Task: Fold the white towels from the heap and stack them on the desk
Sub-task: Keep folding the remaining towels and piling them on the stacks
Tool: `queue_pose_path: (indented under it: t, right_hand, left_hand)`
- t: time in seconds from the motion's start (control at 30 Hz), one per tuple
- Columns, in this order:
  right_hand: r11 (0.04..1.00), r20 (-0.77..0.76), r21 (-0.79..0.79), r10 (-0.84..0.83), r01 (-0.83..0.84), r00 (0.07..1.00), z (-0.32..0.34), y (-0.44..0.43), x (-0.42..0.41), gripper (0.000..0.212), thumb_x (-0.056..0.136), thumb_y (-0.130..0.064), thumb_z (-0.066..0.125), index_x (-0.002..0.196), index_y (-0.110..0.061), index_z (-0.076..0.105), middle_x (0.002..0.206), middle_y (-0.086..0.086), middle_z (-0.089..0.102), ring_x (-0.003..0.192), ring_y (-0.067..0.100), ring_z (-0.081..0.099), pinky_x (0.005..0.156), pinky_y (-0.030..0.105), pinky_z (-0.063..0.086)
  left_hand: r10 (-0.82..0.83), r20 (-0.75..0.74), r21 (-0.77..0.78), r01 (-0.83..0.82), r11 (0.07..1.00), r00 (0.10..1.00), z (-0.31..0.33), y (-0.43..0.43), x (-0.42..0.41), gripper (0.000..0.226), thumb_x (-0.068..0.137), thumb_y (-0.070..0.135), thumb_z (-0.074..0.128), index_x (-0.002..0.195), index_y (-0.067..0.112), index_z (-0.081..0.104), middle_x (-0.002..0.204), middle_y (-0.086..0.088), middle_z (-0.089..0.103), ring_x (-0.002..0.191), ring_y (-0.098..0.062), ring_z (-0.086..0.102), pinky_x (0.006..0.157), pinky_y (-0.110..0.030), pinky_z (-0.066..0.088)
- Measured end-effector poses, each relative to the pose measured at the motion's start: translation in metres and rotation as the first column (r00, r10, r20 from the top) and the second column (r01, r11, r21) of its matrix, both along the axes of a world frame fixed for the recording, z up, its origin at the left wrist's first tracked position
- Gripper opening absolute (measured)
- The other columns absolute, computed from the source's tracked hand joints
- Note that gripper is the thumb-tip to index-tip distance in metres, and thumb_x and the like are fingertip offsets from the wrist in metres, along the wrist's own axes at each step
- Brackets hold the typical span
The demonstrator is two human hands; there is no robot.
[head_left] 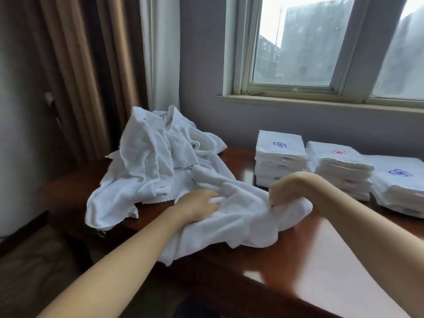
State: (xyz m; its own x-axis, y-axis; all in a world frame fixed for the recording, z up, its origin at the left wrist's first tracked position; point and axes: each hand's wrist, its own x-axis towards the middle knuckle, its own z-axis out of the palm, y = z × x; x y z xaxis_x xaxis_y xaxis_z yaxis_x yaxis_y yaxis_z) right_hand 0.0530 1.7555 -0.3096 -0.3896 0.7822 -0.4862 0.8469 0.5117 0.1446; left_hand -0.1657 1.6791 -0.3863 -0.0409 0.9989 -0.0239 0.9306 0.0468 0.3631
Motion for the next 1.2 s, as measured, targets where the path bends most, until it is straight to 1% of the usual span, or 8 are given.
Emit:
queue_pose_path:
  t: [0.1,0.23,0.3,0.4,0.57,0.77,1.03,1.2]
  right_hand:
    - [0.984,0.034,-0.083,-0.152,0.155,0.988,0.001,-0.002,0.022,0.019,0.088,-0.019,0.050,0.084,-0.009,0.067,0.075,0.006,0.067,0.056,0.017,0.064,0.051,0.024,0.050]
    - [0.985,-0.401,0.134,-0.044,0.106,0.915,-0.001,0.008,0.038,0.029,0.083,-0.009,0.051,0.105,-0.015,0.070,0.095,0.002,0.074,0.077,0.020,0.072,0.073,0.034,0.060]
    - [0.983,-0.668,0.184,0.146,-0.029,0.730,0.000,0.006,0.038,0.048,0.080,0.001,0.053,0.120,-0.024,0.063,0.118,-0.006,0.066,0.108,0.011,0.062,0.095,0.026,0.050]
    - [0.984,-0.902,-0.104,-0.030,-0.148,0.431,0.009,-0.005,0.033,0.048,0.078,0.008,0.048,0.109,-0.025,0.065,0.100,-0.010,0.069,0.089,-0.002,0.062,0.079,0.015,0.048]
    - [0.997,-0.837,0.016,0.055,-0.076,0.544,0.036,-0.015,0.053,0.027,0.073,-0.036,0.052,0.079,-0.011,0.059,0.070,-0.009,0.047,0.066,0.005,0.044,0.064,0.025,0.033]
    - [0.994,-0.710,0.101,0.044,0.040,0.703,0.059,-0.032,0.088,0.024,0.063,-0.037,0.051,0.062,-0.019,0.035,0.065,-0.003,0.032,0.061,0.014,0.031,0.053,0.028,0.023]
    - [0.986,-0.922,0.088,0.026,0.143,0.386,0.076,-0.037,0.122,0.021,0.089,-0.022,0.065,0.074,-0.011,0.056,0.073,0.005,0.042,0.065,0.013,0.038,0.059,0.028,0.029]
    - [0.916,-0.982,0.186,0.180,0.355,0.049,0.087,-0.038,0.133,0.027,0.096,-0.022,0.058,0.075,-0.008,0.052,0.068,0.000,0.040,0.062,0.012,0.037,0.056,0.029,0.029]
  left_hand:
    - [-0.095,0.062,0.079,0.090,0.993,0.994,-0.004,0.005,0.028,0.026,0.098,0.031,0.045,0.083,0.024,0.065,0.085,0.007,0.067,0.083,-0.015,0.062,0.071,-0.033,0.048]
    - [-0.208,0.379,0.196,0.142,0.970,0.902,0.006,0.008,0.049,0.017,0.099,0.032,0.053,0.097,0.028,0.070,0.098,0.007,0.071,0.094,-0.012,0.065,0.083,-0.031,0.049]
    - [-0.282,0.442,0.300,0.156,0.941,0.851,0.021,0.011,0.058,0.016,0.100,0.020,0.054,0.105,0.026,0.068,0.101,0.010,0.070,0.099,-0.010,0.064,0.089,-0.028,0.048]
    - [-0.359,0.452,0.424,0.157,0.892,0.817,0.054,0.012,0.071,0.016,0.097,0.015,0.054,0.103,0.018,0.069,0.091,0.014,0.067,0.087,-0.001,0.060,0.082,-0.020,0.047]
    - [-0.359,0.310,0.461,0.190,0.867,0.880,0.105,0.007,0.083,0.019,0.069,0.038,0.069,0.087,0.031,0.069,0.082,0.013,0.067,0.078,-0.005,0.062,0.071,-0.025,0.049]
    - [-0.127,0.038,0.553,0.085,0.829,0.991,0.135,0.018,0.089,0.013,0.086,0.027,0.061,0.092,0.030,0.072,0.091,0.014,0.071,0.089,-0.012,0.064,0.071,-0.028,0.049]
    - [-0.227,0.491,0.665,-0.194,0.721,0.841,0.158,0.019,0.111,0.021,0.094,0.008,0.044,0.085,0.023,0.056,0.082,0.004,0.060,0.079,-0.019,0.054,0.068,-0.029,0.042]
    - [-0.103,0.151,0.737,-0.042,0.675,0.983,0.170,0.004,0.118,0.039,0.076,0.060,0.050,0.075,0.022,0.059,0.069,0.006,0.060,0.069,-0.020,0.056,0.059,-0.031,0.040]
